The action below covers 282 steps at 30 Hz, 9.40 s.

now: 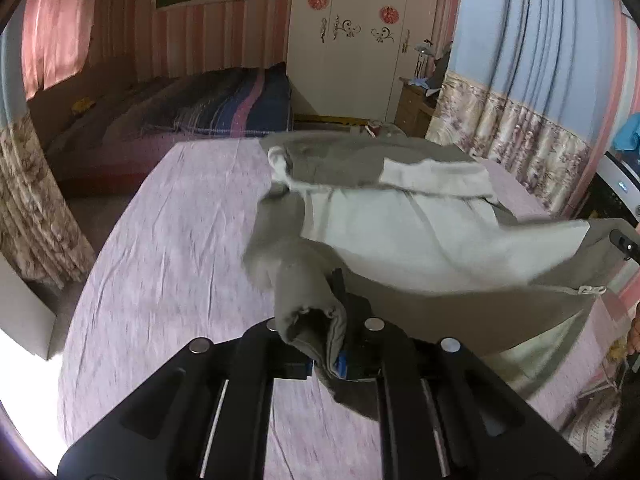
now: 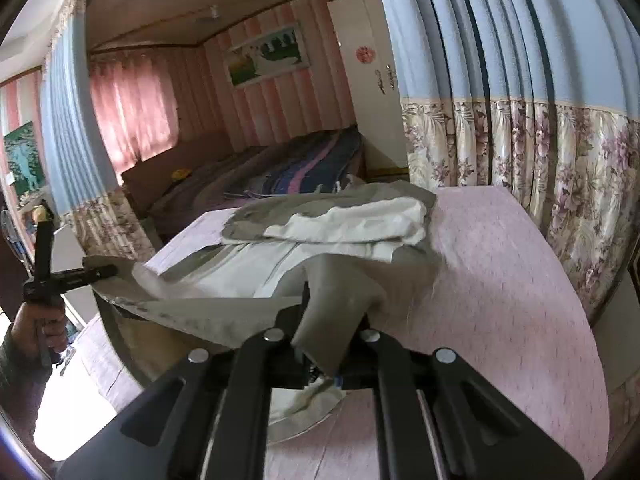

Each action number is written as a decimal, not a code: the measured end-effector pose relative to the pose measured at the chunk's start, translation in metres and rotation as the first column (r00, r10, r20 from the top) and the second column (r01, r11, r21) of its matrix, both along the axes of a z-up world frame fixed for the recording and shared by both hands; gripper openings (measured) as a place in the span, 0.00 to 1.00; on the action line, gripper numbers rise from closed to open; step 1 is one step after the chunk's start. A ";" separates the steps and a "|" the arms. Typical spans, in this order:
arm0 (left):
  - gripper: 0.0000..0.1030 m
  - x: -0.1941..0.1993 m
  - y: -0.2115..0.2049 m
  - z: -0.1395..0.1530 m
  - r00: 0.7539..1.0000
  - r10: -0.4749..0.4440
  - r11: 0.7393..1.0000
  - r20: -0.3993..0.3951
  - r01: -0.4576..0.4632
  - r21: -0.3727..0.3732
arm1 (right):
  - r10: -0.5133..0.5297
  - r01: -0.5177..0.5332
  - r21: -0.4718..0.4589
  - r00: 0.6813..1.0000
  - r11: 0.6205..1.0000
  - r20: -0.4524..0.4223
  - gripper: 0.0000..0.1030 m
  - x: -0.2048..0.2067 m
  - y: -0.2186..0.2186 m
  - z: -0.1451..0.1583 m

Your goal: Fold large clothes

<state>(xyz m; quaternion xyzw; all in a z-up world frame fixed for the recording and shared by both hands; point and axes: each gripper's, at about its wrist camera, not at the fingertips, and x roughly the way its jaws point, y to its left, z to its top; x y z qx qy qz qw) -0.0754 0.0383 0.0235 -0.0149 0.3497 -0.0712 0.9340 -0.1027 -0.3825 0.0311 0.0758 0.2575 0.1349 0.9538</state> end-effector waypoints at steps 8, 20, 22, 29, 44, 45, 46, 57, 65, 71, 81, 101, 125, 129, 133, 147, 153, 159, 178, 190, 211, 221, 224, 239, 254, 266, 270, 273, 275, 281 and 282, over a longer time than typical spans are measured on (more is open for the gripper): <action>0.07 0.113 -0.017 0.041 0.998 0.004 0.998 0.068 -0.008 0.057 | -0.021 0.025 -0.079 0.998 0.997 0.056 0.07 0.102 0.008 0.044; 0.07 0.337 -0.042 0.061 0.998 0.059 0.991 0.018 -0.060 0.119 | -0.087 0.080 -0.140 0.995 0.987 -0.044 0.07 0.330 -0.002 0.054; 0.07 0.372 -0.041 0.049 0.997 0.075 0.990 -0.007 -0.074 0.123 | -0.100 0.088 -0.139 0.992 0.986 -0.078 0.07 0.367 -0.003 0.043; 0.12 0.473 -0.034 -0.009 0.984 0.119 0.991 -0.131 -0.110 0.074 | -0.146 0.115 -0.162 0.970 0.980 -0.195 0.07 0.473 0.000 -0.006; 0.93 0.405 0.024 -0.018 0.991 0.125 0.991 -0.049 -0.122 0.062 | -0.102 0.072 -0.154 0.975 0.985 -0.199 0.75 0.448 -0.024 -0.016; 0.93 0.387 0.026 -0.021 0.991 0.124 0.990 -0.044 -0.120 0.076 | -0.087 0.053 -0.175 0.978 0.983 -0.191 0.75 0.426 -0.028 -0.017; 0.93 0.368 0.029 -0.026 0.991 0.125 0.989 -0.036 -0.122 0.088 | -0.082 0.044 -0.199 0.979 0.979 -0.188 0.75 0.406 -0.031 -0.021; 0.93 0.280 0.009 -0.102 0.990 0.088 0.993 -0.108 -0.080 0.082 | -0.092 0.051 -0.160 0.960 0.986 -0.263 0.75 0.280 -0.045 -0.119; 0.88 0.292 0.010 -0.130 0.975 0.130 0.992 -0.181 -0.129 0.016 | -0.116 0.097 -0.077 0.941 0.992 -0.317 0.12 0.296 -0.039 -0.143; 0.40 0.295 -0.011 -0.131 0.984 0.070 0.997 -0.163 -0.064 0.045 | -0.130 0.111 -0.079 0.945 0.991 -0.301 0.05 0.293 -0.028 -0.139; 0.06 0.254 -0.006 -0.117 0.989 0.054 0.998 -0.135 -0.048 0.049 | -0.077 0.053 -0.088 0.951 0.995 -0.298 0.04 0.247 -0.036 -0.122; 0.53 0.061 0.028 -0.033 0.996 0.088 0.996 0.001 -0.088 -0.023 | -0.003 -0.006 -0.060 0.990 0.998 -0.144 0.61 0.084 -0.066 -0.054; 0.82 0.314 -0.015 -0.096 0.972 0.105 0.978 -0.210 -0.063 0.200 | -0.169 0.069 -0.347 0.948 0.935 -0.269 0.00 0.355 -0.009 -0.093; 0.83 0.326 -0.004 -0.107 0.963 0.149 0.975 -0.224 -0.105 0.197 | -0.274 0.196 -0.289 0.927 0.937 -0.258 0.00 0.355 -0.053 -0.090; 0.82 0.330 0.005 -0.101 0.967 0.160 0.977 -0.200 -0.126 0.174 | -0.108 0.078 -0.114 0.954 0.990 -0.281 0.77 0.347 -0.054 -0.078; 0.80 0.349 -0.006 -0.124 0.955 0.130 0.981 -0.267 -0.085 0.174 | -0.107 0.010 -0.298 0.945 0.954 -0.310 0.06 0.356 0.010 -0.104; 0.08 0.355 0.012 -0.134 0.932 0.284 0.940 -0.224 -0.226 0.255 | -0.213 0.148 -0.247 0.940 0.958 -0.265 0.04 0.357 -0.034 -0.087; 0.01 0.358 0.047 -0.138 0.893 0.399 0.900 -0.209 -0.339 0.274 | -0.303 0.191 -0.340 0.899 0.921 -0.316 0.21 0.362 -0.037 -0.115; 0.76 0.265 -0.041 -0.070 0.987 0.100 0.989 -0.127 -0.084 0.123 | -0.068 0.027 -0.201 0.976 0.979 -0.204 0.85 0.239 0.018 -0.060; 0.06 0.286 -0.055 -0.123 0.966 0.161 0.969 -0.202 -0.115 0.219 | -0.071 0.026 -0.221 0.978 0.975 -0.196 0.85 0.241 0.033 -0.068; 0.30 0.285 -0.025 -0.111 0.958 0.232 0.953 -0.170 -0.189 0.235 | -0.209 0.150 -0.232 0.944 0.961 -0.257 0.96 0.253 -0.035 -0.092; 0.94 0.231 -0.088 -0.043 0.991 0.132 0.991 -0.032 -0.131 0.037 | -0.126 0.093 -0.113 0.936 0.989 -0.328 0.96 0.236 -0.068 -0.087; 0.96 0.230 -0.121 -0.047 0.996 0.073 0.996 -0.043 -0.071 0.052 | -0.088 0.062 -0.085 0.931 0.994 -0.355 0.96 0.238 -0.057 -0.098; 0.97 0.233 -0.171 -0.107 0.994 0.015 0.986 -0.106 0.003 0.166 | -0.116 0.050 -0.178 0.915 0.983 -0.386 0.99 0.244 -0.005 -0.128; 0.97 0.246 -0.172 -0.130 0.988 0.025 0.990 -0.150 -0.003 0.140 | -0.089 0.040 -0.123 0.898 0.992 -0.430 0.90 0.254 -0.001 -0.141; 0.97 0.237 -0.168 -0.118 0.992 0.034 0.995 -0.119 -0.023 0.096 | -0.026 0.038 0.022 0.916 0.999 -0.400 0.29 0.245 -0.004 -0.112; 0.97 0.233 -0.185 -0.108 0.992 -0.014 0.994 -0.128 0.028 0.108 | -0.008 0.029 0.050 0.928 0.998 -0.371 0.20 0.239 0.001 -0.091; 0.97 0.244 -0.194 -0.123 0.985 -0.007 0.986 -0.170 0.036 0.163 | 0.022 -0.002 0.060 0.941 0.998 -0.337 0.15 0.234 0.011 -0.067; 0.97 0.254 -0.186 -0.131 0.979 0.025 0.992 -0.204 0.001 0.125 | 0.046 -0.027 0.064 0.947 0.998 -0.318 0.12 0.231 0.020 -0.055; 0.97 0.259 -0.182 -0.130 0.979 0.022 0.995 -0.205 -0.002 0.098 | 0.118 -0.102 0.079 0.962 0.992 -0.246 0.10 0.222 0.059 -0.016; 0.97 0.258 -0.177 -0.127 0.979 0.016 0.998 -0.203 -0.004 0.059 | 0.130 -0.113 0.086 0.965 0.990 -0.226 0.10 0.220 0.067 -0.007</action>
